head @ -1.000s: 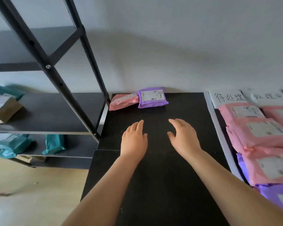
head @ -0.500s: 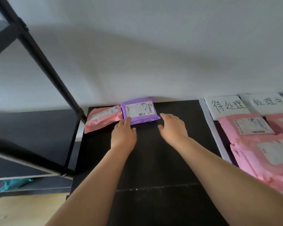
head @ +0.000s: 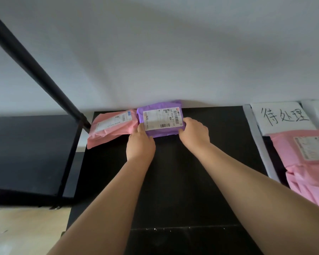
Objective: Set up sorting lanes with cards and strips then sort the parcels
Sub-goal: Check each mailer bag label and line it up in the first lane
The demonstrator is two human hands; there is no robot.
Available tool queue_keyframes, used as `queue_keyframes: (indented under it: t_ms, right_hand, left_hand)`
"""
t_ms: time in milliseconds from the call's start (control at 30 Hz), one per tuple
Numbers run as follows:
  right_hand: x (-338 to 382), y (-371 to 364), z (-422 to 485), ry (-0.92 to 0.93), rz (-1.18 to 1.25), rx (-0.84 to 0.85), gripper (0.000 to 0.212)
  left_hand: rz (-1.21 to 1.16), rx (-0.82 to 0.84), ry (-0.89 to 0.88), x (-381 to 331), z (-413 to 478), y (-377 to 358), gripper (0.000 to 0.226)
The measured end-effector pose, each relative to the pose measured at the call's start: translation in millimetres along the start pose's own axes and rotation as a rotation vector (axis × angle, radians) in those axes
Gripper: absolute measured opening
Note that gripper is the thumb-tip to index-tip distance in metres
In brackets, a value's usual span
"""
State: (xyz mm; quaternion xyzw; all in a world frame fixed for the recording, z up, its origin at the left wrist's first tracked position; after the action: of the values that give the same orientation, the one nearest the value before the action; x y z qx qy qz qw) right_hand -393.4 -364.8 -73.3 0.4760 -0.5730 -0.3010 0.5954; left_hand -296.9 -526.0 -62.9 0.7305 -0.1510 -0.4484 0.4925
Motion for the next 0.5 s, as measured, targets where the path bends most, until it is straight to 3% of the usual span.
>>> queue_keyframes:
  t_ms: [200,500]
  right_hand:
    - [-13.0,16.8,-17.4,-0.145,0.163,-0.084,0.024]
    - [-12.9,96.0,-106.0,-0.154,0.286,-0.339,0.008]
  left_hand:
    - [-0.074,-0.007,0.066,2.3,-19.5,3.3,0.039]
    - [-0.219,-0.018,0.118,1.9,-95.3,51.2,0.029]
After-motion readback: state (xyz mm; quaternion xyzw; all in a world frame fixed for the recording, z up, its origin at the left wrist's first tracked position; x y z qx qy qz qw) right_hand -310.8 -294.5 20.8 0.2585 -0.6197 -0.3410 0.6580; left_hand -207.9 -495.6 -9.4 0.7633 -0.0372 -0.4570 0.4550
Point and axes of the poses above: each hand's wrist, its own z-axis towards the middle knuckle, its own y-axis out of the back of the hand, x = y × z, the point moved 8 cm from there along z, towards the middle knuckle, and after that the axes turned 6 degrees about -x, right-handed, at the moved point
